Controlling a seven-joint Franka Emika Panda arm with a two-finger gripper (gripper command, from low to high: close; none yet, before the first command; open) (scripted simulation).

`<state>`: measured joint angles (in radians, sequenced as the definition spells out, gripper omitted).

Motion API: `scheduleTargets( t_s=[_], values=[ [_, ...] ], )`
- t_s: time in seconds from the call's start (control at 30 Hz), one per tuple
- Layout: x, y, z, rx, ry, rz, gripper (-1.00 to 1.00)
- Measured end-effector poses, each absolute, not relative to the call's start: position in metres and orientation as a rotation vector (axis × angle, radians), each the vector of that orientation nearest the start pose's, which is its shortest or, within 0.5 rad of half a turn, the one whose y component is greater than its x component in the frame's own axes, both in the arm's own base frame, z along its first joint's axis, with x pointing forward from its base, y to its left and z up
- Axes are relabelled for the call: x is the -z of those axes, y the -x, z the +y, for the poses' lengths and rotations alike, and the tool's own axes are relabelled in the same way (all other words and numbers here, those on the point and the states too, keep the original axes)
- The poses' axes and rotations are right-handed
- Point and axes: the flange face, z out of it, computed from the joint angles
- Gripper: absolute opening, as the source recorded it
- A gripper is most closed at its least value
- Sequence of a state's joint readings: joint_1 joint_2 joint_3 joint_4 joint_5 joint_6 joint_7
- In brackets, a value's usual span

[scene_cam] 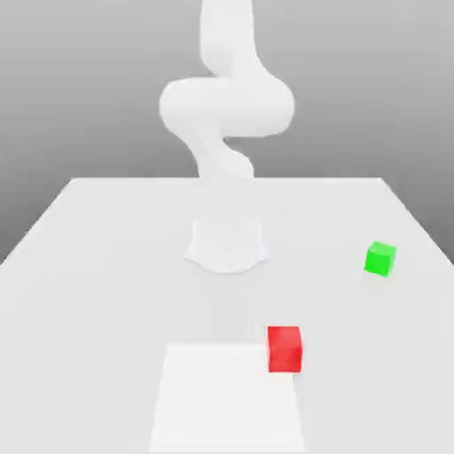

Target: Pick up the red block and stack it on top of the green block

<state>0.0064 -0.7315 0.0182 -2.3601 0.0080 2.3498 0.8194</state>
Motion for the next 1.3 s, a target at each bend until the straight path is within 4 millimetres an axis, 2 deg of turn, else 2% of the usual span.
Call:
scheduleTargets(
  t_s=[0.13, 0.2, 0.3, 0.43, 0.57, 0.63, 0.8, 0.83, 1.07, 1.3],
  values=[
    [-0.562, -0.412, 0.034, 0.744, 2.584, 1.087, 0.00],
    [-0.512, -0.421, 0.044, 0.650, 2.629, 1.105, 0.00],
    [-0.437, -0.423, 0.058, 0.507, 2.694, 1.132, 0.00],
    [-0.336, -0.404, 0.075, 0.301, 2.781, 1.170, 0.00],
    [-0.234, -0.357, 0.087, 0.068, 2.871, 1.209, 0.00],
    [-0.202, -0.346, 0.088, 0.018, 2.888, 1.220, 0.00],
    [-0.154, -0.341, 0.089, 0.000, 2.894, 1.221, 0.00],
    [-0.147, -0.340, 0.089, 0.000, 2.894, 1.220, -1.00],
    [-0.146, -0.340, 0.089, 0.001, 2.894, 1.220, -1.00],
    [-0.202, -0.340, 0.090, 0.002, 2.897, 1.216, -1.00]
  ],
)
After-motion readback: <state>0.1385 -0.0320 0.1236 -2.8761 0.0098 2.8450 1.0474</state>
